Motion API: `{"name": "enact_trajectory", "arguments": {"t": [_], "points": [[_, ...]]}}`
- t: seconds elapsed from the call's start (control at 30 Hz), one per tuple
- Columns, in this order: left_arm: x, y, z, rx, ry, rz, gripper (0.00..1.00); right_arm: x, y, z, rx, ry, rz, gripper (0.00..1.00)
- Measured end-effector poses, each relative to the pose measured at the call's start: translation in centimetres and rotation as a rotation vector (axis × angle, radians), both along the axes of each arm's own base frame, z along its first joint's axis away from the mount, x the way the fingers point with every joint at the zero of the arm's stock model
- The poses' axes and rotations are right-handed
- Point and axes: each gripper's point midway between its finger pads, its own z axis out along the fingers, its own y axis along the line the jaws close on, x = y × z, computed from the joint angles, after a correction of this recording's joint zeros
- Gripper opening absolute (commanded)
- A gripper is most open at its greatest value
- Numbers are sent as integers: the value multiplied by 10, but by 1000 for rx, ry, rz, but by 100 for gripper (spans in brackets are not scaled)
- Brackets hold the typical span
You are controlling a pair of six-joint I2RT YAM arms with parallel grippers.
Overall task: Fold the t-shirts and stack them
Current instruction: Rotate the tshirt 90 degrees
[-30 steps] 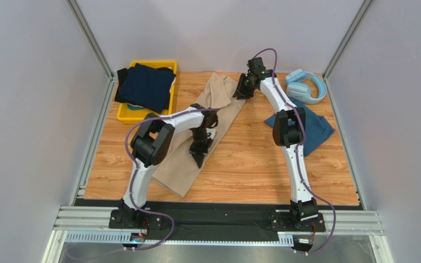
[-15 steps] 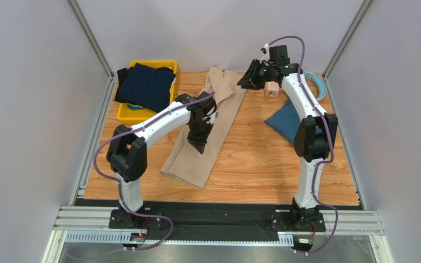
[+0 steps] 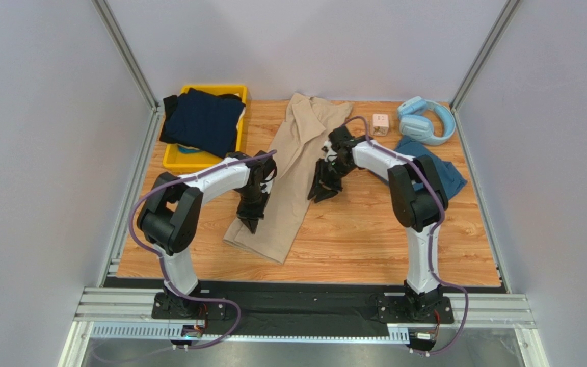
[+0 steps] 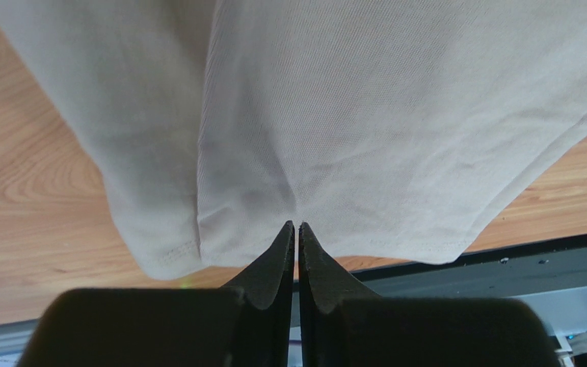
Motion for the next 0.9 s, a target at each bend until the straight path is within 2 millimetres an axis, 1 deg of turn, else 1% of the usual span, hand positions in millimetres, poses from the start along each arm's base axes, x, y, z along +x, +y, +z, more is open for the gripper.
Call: {"name": "enact_trajectory", "arguments": {"t": [0.1,0.17,0.2,0.3,0.4,0.47,0.53,0.57,0.67,0.73,0.9], "points": [[2,-4,-10,-3,11,-6,8,-9,34,0,13,-15,65,33],[2,-4,-15,1,22,-12,4,-11,53,4,29,-36,97,33],[1,-4,-18,2,27,-15,1,-10,59,7,37,-44,102,30],[-3,-3,-24,0,46,-16,0,3,69,13,52,-65,90,27],[-13,-3,-26,-15,83,-15,0,22,74,11,57,-75,70,29],[-22,-4,-27,-16,110,-23,0,30,75,0,45,-73,63,29],[-30,-6,-27,-8,127,-45,0,30,68,-14,8,-52,56,28],[-35,-8,-27,-3,133,-58,0,28,66,-20,-6,-31,52,25],[-45,-14,-27,5,146,-93,0,24,61,-23,-26,-10,56,0],[-49,-18,-27,8,163,-103,0,22,55,-27,-58,-1,50,0],[-54,-31,-27,38,227,-124,0,22,46,-27,-80,21,37,0]]}}
